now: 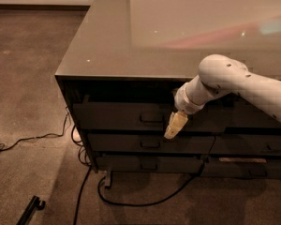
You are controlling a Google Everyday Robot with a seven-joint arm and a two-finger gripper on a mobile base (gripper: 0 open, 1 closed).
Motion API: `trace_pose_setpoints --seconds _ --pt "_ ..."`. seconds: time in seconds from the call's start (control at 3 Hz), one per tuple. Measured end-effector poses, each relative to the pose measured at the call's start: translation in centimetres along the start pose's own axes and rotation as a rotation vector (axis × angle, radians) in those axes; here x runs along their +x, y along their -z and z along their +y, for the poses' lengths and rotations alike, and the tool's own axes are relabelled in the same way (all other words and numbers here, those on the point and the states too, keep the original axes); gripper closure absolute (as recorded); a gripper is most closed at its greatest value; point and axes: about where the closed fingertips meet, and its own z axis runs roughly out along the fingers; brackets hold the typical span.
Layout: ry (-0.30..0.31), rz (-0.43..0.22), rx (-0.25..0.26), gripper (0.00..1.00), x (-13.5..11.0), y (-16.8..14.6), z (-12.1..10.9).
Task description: Open top drawer
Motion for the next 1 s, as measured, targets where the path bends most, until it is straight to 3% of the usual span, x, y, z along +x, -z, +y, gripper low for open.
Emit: trace_pose_setpoints --seconds 0.33,1.0 --pt "0.002 0.013 -0.005 0.0 0.1 -0.6 0.1" --pt "0.044 0.047 -0.061 0.41 0.1 -2.4 1.4"
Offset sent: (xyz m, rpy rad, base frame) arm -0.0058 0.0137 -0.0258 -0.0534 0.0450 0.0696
